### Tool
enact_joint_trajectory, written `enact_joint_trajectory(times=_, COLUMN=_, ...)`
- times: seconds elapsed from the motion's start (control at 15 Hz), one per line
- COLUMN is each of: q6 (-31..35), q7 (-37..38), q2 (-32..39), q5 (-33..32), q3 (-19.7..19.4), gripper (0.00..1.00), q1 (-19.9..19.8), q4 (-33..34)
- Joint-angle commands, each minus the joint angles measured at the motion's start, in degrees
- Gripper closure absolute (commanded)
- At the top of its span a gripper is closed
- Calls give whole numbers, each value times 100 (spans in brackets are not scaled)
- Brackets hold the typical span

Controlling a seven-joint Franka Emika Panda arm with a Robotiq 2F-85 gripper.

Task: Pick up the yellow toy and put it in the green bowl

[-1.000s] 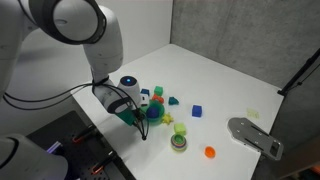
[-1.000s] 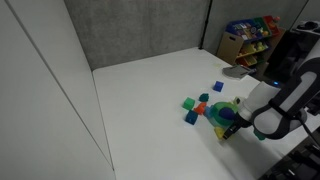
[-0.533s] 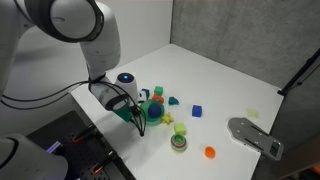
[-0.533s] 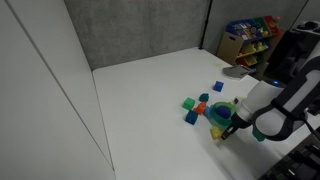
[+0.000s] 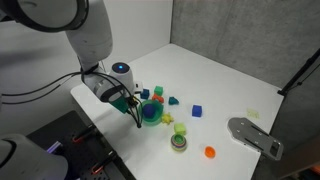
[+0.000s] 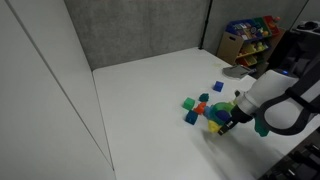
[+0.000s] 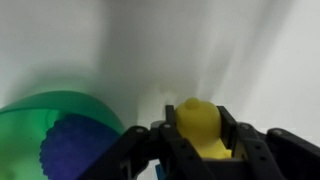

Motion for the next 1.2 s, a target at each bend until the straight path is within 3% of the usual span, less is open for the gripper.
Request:
enact_joint_trajectory(times=0.0, q6=-72, q7=219, q2=-532, q5=-89, q3=105, gripper=81, q1=-216, q4=-130)
enact_joint_trajectory(times=0.2, q6=-66, q7=223, q2=-705, q5=-64, q3=-150, gripper=81, q1=-138, q4=4)
enact_joint_trajectory(times=0.67, q6=-121, q7=309, q2=-678, q5=9, q3=-1146, gripper=81, q1=313, q4=364)
enact_joint_trajectory(times=0.73, q6=-145, q7=344, q2=-681, q5=17, q3=-1270, gripper=51, q1=407, q4=377)
enact_joint_trajectory(times=0.8, q6=-165, q7=380, q2=-681, q5=19, q3=-1353, gripper=30, q1=473, q4=374)
enact_joint_trajectory(times=1.07, q6=-251, q7=490, q2=-728, q5=27, q3=-1619, gripper=0, q1=763, q4=312)
enact_joint_trajectory(times=1.13, q6=-382, q7=523, q2=-776, q5=47, q3=-1562, gripper=0, q1=735, q4=301)
